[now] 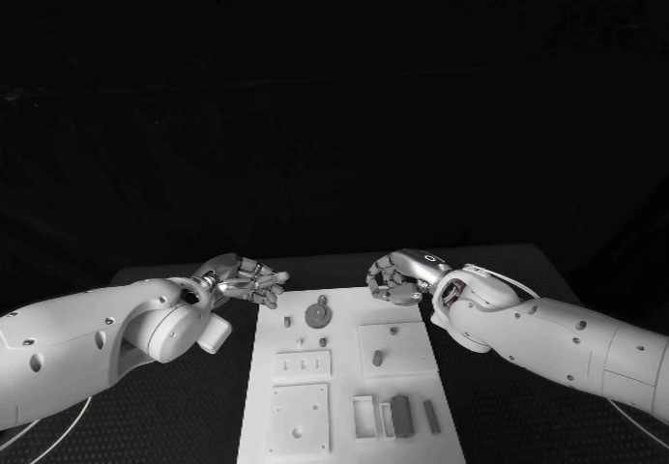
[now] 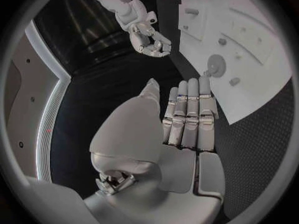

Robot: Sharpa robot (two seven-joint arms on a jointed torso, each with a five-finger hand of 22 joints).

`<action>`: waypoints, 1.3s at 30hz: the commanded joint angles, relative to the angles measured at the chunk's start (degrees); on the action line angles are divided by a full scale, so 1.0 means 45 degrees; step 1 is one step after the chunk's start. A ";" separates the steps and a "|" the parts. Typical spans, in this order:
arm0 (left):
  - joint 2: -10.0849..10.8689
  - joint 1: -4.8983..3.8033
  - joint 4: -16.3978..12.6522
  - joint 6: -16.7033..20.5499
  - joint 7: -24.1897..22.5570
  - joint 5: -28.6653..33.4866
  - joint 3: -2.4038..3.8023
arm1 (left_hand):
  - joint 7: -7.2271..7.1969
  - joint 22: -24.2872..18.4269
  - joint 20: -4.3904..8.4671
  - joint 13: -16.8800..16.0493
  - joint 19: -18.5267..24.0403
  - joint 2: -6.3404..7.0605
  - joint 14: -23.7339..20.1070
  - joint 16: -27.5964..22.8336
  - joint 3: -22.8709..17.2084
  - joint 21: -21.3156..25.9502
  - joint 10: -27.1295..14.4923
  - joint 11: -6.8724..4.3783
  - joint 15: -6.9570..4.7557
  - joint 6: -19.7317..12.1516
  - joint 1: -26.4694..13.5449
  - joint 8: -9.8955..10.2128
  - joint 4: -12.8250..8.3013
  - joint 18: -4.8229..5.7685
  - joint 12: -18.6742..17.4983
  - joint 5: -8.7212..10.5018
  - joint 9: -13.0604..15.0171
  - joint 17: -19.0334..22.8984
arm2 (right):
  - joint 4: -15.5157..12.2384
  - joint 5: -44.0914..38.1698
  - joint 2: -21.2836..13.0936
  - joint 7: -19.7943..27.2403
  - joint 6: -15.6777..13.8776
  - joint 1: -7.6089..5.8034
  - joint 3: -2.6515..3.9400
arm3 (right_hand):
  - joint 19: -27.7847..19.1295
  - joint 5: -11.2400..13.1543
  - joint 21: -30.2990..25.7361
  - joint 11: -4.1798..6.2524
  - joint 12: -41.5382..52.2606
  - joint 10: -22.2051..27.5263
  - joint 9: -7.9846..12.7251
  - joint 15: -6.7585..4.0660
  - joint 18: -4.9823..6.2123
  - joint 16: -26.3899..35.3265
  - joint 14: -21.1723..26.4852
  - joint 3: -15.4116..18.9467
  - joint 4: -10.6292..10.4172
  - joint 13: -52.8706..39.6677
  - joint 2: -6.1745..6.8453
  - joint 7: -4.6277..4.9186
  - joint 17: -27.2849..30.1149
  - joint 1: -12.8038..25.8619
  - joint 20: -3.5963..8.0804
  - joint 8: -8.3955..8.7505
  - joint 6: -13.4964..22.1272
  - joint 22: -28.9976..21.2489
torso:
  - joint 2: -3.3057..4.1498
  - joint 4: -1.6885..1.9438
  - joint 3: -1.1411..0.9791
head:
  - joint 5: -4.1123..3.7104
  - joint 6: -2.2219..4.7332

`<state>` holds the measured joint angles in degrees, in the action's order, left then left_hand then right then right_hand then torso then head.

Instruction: Assemble the parts on the task board

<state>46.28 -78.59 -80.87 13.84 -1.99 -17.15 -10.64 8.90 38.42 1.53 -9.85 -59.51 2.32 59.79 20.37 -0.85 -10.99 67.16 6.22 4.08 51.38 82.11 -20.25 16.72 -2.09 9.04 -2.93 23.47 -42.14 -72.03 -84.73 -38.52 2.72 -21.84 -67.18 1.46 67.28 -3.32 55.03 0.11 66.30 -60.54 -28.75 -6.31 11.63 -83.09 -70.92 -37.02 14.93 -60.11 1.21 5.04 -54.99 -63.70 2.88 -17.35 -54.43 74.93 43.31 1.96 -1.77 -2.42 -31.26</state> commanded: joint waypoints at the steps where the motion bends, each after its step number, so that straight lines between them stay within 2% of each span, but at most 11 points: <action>1: -0.0204 0.0096 -0.0039 0.0378 0.0742 -0.0360 0.0002 | 0.0057 0.0034 0.0011 -0.0026 -0.0055 0.0060 0.0076 0.0005 -0.0085 -0.0078 0.0068 -0.0006 0.0011 0.0025 -0.0172 0.0077 0.0022 -0.0227 0.0024 0.0010 -0.0026 -0.0048 | -0.0496 -0.0398 0.0087 -0.1558 0.0373 -0.0021 0.0007 | 0.0096 -0.0044 0.0041 0.0037 0.0049 -0.0078 -0.0435 -0.0007 0.0749 -0.0049 -0.0058 -0.0069 -0.0026 0.0025 0.0173 0.0233 0.0039 0.0041 0.0003 -0.0290 -0.0559 0.0230 | -0.0120 -0.0091 0.0059 | 0.0136 0.0066; 7: -0.0673 0.0254 -0.0086 0.0703 0.1092 -0.0335 -0.0006 | 0.0114 0.0104 0.0012 -0.0081 -0.0030 0.0153 0.0076 -0.0030 -0.0155 -0.0088 0.0038 0.0009 0.0013 -0.0077 -0.0501 0.0175 0.0023 -0.0225 -0.0012 0.0028 -0.0079 -0.0158 | -0.1011 -0.0449 0.0522 -0.2165 0.0456 -0.0021 0.0007 | 0.0114 -0.0044 0.0025 0.0041 0.0036 -0.0093 -0.0450 -0.0014 0.0749 -0.0010 -0.0036 -0.0074 -0.0079 0.0043 0.0274 0.0229 0.0130 0.0115 0.0011 -0.0274 -0.0546 0.0215 | -0.0286 -0.0154 0.0106 | 0.0378 0.0057; 13: -0.0872 0.0345 -0.0298 0.0289 0.0922 0.0066 -0.0022 | 0.0144 0.0148 0.0012 -0.0115 -0.0002 0.0217 0.0068 -0.0052 -0.0197 -0.0085 -0.0026 0.0034 0.0013 -0.0141 -0.0639 0.0233 0.0016 -0.0230 -0.0054 0.0028 -0.0109 -0.0239 | -0.1196 -0.0461 0.0872 -0.2339 0.0229 -0.0016 0.0006 | 0.0143 -0.0043 0.0020 0.0056 0.0031 -0.0107 -0.0472 -0.0028 0.0749 0.0010 -0.0052 -0.0080 -0.0088 0.0054 0.0373 0.0214 0.0158 0.0139 0.0026 -0.0283 -0.0574 0.0206 | -0.0375 -0.0177 0.0151 | 0.0495 0.0001; 17: -0.0979 0.0353 -0.0322 0.0243 0.0967 0.0208 -0.0033 | 0.0162 0.0180 0.0015 -0.0143 0.0028 0.0233 0.0099 -0.0038 -0.0230 -0.0082 -0.0055 0.0046 0.0006 -0.0171 -0.0725 0.0266 0.0020 -0.0232 -0.0073 0.0028 -0.0126 -0.0314 | -0.1338 -0.0460 0.0986 -0.2419 0.0177 -0.0013 0.0006 | 0.0163 -0.0043 0.0018 0.0064 0.0032 -0.0121 -0.0484 -0.0037 0.0749 0.0021 -0.0062 -0.0078 -0.0100 0.0059 0.0413 0.0205 0.0180 0.0158 0.0034 -0.0290 -0.0592 0.0200 | -0.0406 -0.0179 0.0150 | 0.0516 -0.0032; 20: -0.1029 0.0354 -0.0377 0.0188 0.1040 0.0258 -0.0041 | 0.0173 0.0214 0.0012 -0.0172 0.0049 0.0253 0.0083 -0.0051 -0.0249 -0.0083 -0.0075 0.0053 0.0010 -0.0185 -0.0871 0.0289 0.0024 -0.0227 -0.0086 0.0029 -0.0137 -0.0377 | -0.1496 -0.0445 0.1047 -0.2463 0.0154 -0.0004 0.0006 | 0.0176 -0.0043 0.0017 0.0070 0.0032 -0.0129 -0.0491 -0.0043 0.0749 0.0021 -0.0084 -0.0078 -0.0111 0.0062 0.0430 0.0200 0.0164 0.0170 0.0039 -0.0292 -0.0601 0.0197 | -0.0378 -0.0181 0.0127 | 0.0527 -0.0032; 32: -0.1188 0.0353 -0.0361 0.0320 0.1108 0.0333 -0.0043 | 0.0188 0.0304 0.0007 -0.0252 0.0110 0.0343 0.0028 -0.0112 -0.0364 -0.0077 -0.0163 0.0083 0.0019 -0.0211 -0.1263 0.0346 0.0025 -0.0229 -0.0141 0.0028 -0.0163 -0.0547 | -0.1935 -0.0319 0.1154 -0.2499 0.0268 0.0042 0.0006 | 0.0212 -0.0042 0.0010 0.0086 0.0031 -0.0151 -0.0509 -0.0062 0.0749 0.0047 -0.0096 -0.0079 -0.0113 0.0073 0.0509 0.0186 0.0219 0.0189 0.0058 -0.0291 -0.0612 0.0188 | -0.0357 -0.0179 0.0126 | 0.0531 -0.0100; 39: -0.1203 0.0353 -0.0399 -0.0002 0.1235 0.0333 -0.0043 | 0.0182 0.0323 0.0007 -0.0274 0.0122 0.0328 0.0024 -0.0122 -0.0405 -0.0076 -0.0161 0.0080 0.0019 -0.0192 -0.1301 0.0343 0.0021 -0.0232 -0.0141 0.0028 -0.0161 -0.0582 | -0.1989 -0.0311 0.1193 -0.2505 0.0234 0.0057 0.0006 | 0.0220 -0.0042 0.0006 0.0089 0.0029 -0.0155 -0.0513 -0.0066 0.0749 0.0055 -0.0101 -0.0080 -0.0118 0.0076 0.0521 0.0183 0.0228 0.0197 0.0062 -0.0289 -0.0613 0.0184 | -0.0359 -0.0178 0.0140 | 0.0517 -0.0124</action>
<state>41.00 -76.98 -82.45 15.16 3.25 -16.12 -10.87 9.51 39.81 1.52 -11.00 -59.50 3.84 59.78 20.14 -2.24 -11.15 66.84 6.54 4.08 50.77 76.65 -18.95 16.83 -2.53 8.64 -2.93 22.78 -44.68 -80.86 -85.93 -33.28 -8.35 -20.98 -66.96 1.47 68.07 -3.32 55.03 0.51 66.29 -60.95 -28.75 -6.30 11.65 -83.09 -71.31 -37.25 14.70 -59.85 2.83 4.33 -54.00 -62.83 3.06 -17.36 -55.14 74.93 41.70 1.12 -1.19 -0.04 -31.79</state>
